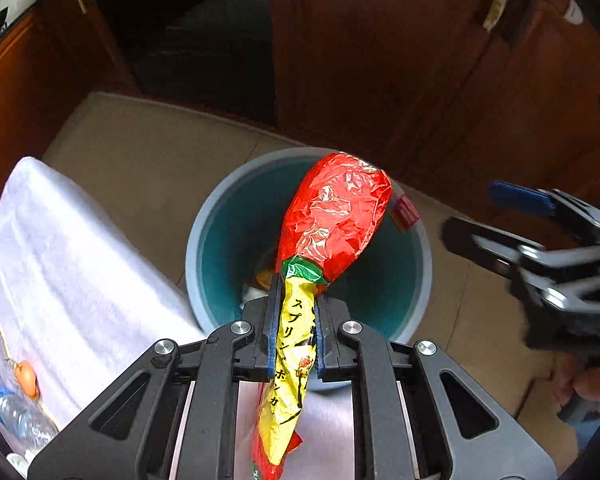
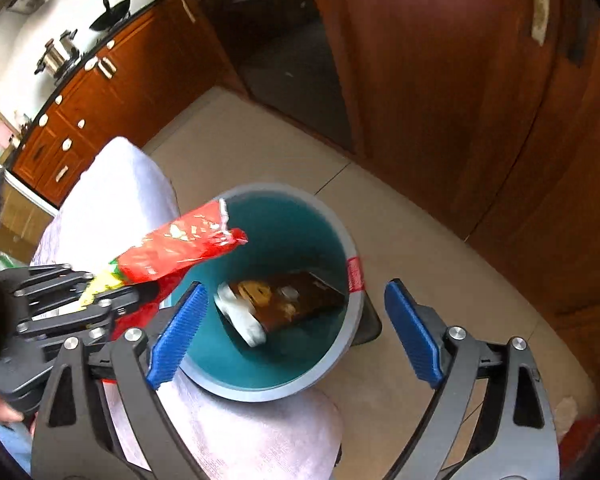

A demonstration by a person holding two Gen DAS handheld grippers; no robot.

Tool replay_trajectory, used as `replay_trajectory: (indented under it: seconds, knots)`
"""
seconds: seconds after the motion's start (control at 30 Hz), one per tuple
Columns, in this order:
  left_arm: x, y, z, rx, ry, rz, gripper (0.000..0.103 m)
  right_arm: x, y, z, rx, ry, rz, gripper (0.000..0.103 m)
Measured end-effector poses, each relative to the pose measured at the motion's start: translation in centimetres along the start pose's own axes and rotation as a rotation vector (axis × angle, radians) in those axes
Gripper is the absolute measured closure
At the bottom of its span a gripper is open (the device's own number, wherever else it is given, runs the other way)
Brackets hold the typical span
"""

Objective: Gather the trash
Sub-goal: 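Carry both items to the teal bin and open both tools to drop them, then return both tools to the table and grasp the green-yellow straw bundle with the left tool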

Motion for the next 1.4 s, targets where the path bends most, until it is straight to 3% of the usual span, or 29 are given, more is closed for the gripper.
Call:
replay_trajectory:
  seconds: [0.13,0.2,0.23,0.37,0.67,0.97,1.13,1.4]
  knots:
    - [-0.4,0.9,0.2,0.001,0.014,-0.018,0.084,-0.4,-0.5,0.4,0.003,0.001,0.005,0.016]
    - [-0.8,0.8,0.5,-0.009,0.014,-0.009,0.062,-0.5,-0.7,0.6,0.002,0.002,0.006,0.016]
    - [-1.1,0.7,-0.1,-0.024,0.011,0.010,0.043,-0.6,-0.6,0.3,0.001,0.002,0.004,0.016]
    - [-1.2,-0.3,-0.8,-0.053,-0.012,0.059,0.027,-1.2,-0.1,-1.1,-0.007,0.004,0.000,0.015]
    - [0.9,-2.9,-3.3,-0.060,-0.103,0.108,0.015,-0.9,-0.7,-3.2,-0.027,-0.007,-0.005,0.015]
    - [5.2,-9.5,-6.3,-0.065,-0.212,0.173,0.010,0.7,-3.5,-8.7,-0.059,-0.092,0.017,0.015]
    - [10.1,-13.3,-8.7,-0.085,-0.287,0.228,0.005,2.9,-5.1,-13.7,-0.135,-0.161,0.006,0.011]
    - [22.0,-18.4,-13.8,-0.125,-0.448,0.277,0.004,8.7,-5.9,-23.2,-0.292,-0.305,-0.085,0.007]
Point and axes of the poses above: each gripper's, at about its wrist camera, not at the fingertips, and y roughly the way its jaws point, z to its right, x to its underside, the point moved 6 cm from there along y, roughly the way its jaws point, and after that the axes turned 2 degrees about z, right-handed, at the moved point
